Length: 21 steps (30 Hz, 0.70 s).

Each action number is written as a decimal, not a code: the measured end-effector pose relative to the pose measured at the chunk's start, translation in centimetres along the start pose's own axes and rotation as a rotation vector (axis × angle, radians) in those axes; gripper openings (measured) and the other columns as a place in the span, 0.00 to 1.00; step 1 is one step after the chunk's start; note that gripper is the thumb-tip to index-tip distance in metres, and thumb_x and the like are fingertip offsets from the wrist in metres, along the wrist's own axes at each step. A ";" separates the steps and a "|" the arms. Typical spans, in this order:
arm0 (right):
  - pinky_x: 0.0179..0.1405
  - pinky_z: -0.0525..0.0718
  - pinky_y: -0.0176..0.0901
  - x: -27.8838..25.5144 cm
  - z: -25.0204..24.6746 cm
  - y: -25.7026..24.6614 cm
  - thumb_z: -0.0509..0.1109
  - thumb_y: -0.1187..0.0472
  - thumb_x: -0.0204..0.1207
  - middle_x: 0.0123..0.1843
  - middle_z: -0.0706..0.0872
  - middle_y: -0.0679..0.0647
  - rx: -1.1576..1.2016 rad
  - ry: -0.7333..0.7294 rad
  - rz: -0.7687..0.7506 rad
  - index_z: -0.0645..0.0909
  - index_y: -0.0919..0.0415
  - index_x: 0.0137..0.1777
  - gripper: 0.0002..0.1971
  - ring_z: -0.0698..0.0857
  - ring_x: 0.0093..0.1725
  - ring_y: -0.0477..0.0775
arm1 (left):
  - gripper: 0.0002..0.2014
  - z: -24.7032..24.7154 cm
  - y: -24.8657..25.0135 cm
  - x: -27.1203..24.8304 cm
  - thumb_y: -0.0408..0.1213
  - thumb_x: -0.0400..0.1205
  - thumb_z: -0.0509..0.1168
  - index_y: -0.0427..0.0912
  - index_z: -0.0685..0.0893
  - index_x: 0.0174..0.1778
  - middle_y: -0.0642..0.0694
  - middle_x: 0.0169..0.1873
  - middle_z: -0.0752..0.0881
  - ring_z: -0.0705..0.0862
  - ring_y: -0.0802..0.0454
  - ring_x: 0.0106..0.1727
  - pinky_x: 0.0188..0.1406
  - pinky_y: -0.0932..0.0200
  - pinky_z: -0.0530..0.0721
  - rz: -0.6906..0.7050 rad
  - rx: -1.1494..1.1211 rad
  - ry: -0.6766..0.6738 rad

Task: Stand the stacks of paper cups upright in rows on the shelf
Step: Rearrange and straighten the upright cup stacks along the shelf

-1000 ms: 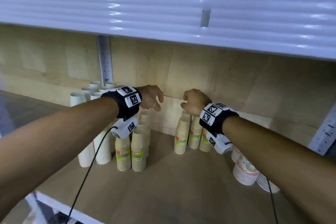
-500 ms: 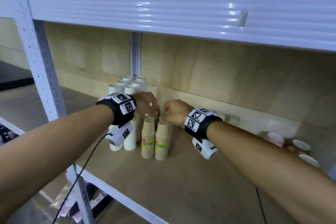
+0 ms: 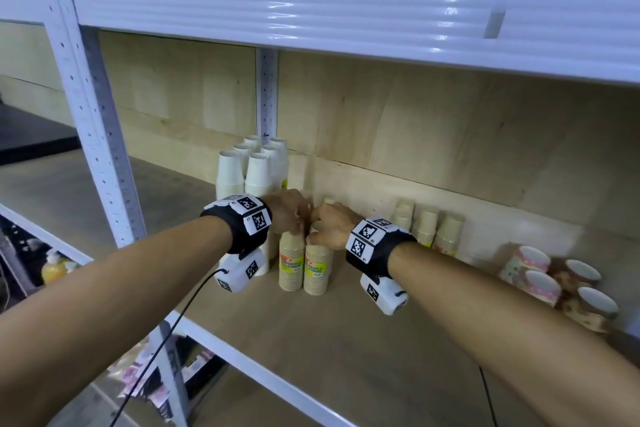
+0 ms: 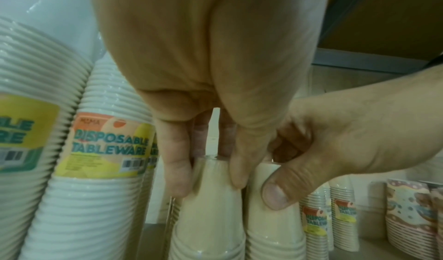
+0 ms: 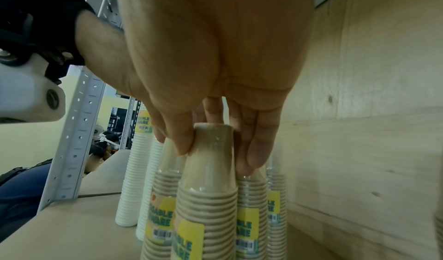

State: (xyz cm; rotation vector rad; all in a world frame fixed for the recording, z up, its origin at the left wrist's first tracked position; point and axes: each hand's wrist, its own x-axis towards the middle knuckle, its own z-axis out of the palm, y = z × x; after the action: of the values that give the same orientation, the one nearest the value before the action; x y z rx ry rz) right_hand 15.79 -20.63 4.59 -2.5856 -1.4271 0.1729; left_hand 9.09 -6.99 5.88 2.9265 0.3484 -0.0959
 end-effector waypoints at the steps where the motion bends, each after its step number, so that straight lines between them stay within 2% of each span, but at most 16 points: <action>1: 0.41 0.77 0.43 -0.1 -0.1 0.0 0.75 0.52 0.74 0.47 0.89 0.58 0.009 0.001 -0.002 0.86 0.60 0.47 0.11 0.86 0.50 0.60 | 0.13 0.0 0.0 0.0 0.36 0.76 0.74 0.51 0.89 0.56 0.53 0.54 0.83 0.82 0.49 0.55 0.53 0.55 0.84 -0.005 0.004 -0.001; 5: 0.39 0.75 0.42 -0.7 -0.6 0.0 0.76 0.54 0.74 0.45 0.86 0.57 0.023 -0.002 -0.018 0.85 0.61 0.46 0.10 0.83 0.46 0.56 | 0.13 -0.3 0.3 0.0 0.37 0.76 0.75 0.50 0.88 0.56 0.54 0.49 0.80 0.81 0.51 0.53 0.50 0.55 0.83 0.018 0.016 0.000; 7: 0.32 0.74 0.40 -0.9 -0.8 0.3 0.77 0.55 0.73 0.44 0.86 0.58 0.027 0.000 -0.006 0.86 0.65 0.47 0.12 0.82 0.44 0.54 | 0.13 -0.4 0.6 0.3 0.35 0.75 0.75 0.48 0.87 0.56 0.53 0.49 0.81 0.81 0.52 0.51 0.46 0.56 0.82 0.039 0.020 -0.017; 10: 0.25 0.69 0.36 -1.4 -1.1 1.0 0.77 0.57 0.73 0.44 0.84 0.56 0.034 0.011 0.023 0.86 0.67 0.50 0.13 0.81 0.43 0.53 | 0.14 -0.6 1.6 0.9 0.34 0.74 0.74 0.46 0.87 0.56 0.50 0.52 0.84 0.83 0.50 0.52 0.49 0.55 0.85 0.061 0.016 -0.040; 13: 0.27 0.70 0.37 -2.4 -1.7 2.1 0.78 0.56 0.72 0.43 0.83 0.52 0.028 0.015 0.061 0.85 0.63 0.52 0.13 0.81 0.44 0.52 | 0.15 -1.0 3.1 1.4 0.33 0.74 0.75 0.44 0.87 0.58 0.50 0.51 0.83 0.83 0.50 0.53 0.48 0.57 0.83 0.097 -0.002 -0.059; 16: 0.40 0.80 0.41 -3.5 -2.3 3.5 0.78 0.53 0.71 0.50 0.87 0.54 0.028 0.005 0.124 0.85 0.61 0.57 0.17 0.85 0.49 0.54 | 0.13 -1.1 4.7 2.3 0.33 0.73 0.75 0.47 0.87 0.52 0.48 0.53 0.86 0.85 0.48 0.55 0.53 0.52 0.87 0.135 -0.042 -0.095; 17: 0.42 0.81 0.42 -3.9 -2.5 4.1 0.78 0.53 0.71 0.50 0.87 0.54 0.027 0.004 0.145 0.86 0.61 0.57 0.18 0.86 0.50 0.55 | 0.12 -1.1 5.4 2.6 0.33 0.73 0.75 0.49 0.86 0.50 0.48 0.53 0.86 0.86 0.47 0.55 0.53 0.51 0.87 0.149 -0.054 -0.110; 21: 0.31 0.76 0.39 -5.8 -3.6 6.5 0.78 0.54 0.71 0.43 0.84 0.52 0.019 0.005 0.224 0.85 0.60 0.55 0.15 0.84 0.44 0.53 | 0.12 -1.1 8.4 3.9 0.34 0.72 0.75 0.53 0.84 0.46 0.49 0.49 0.86 0.88 0.47 0.53 0.47 0.55 0.87 0.206 -0.075 -0.122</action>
State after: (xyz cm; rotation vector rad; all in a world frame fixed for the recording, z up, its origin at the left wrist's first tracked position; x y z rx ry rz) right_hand 18.78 -29.32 6.74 -2.7232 -1.1252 0.2085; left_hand 14.90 -13.90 8.15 2.8461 0.0308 -0.2249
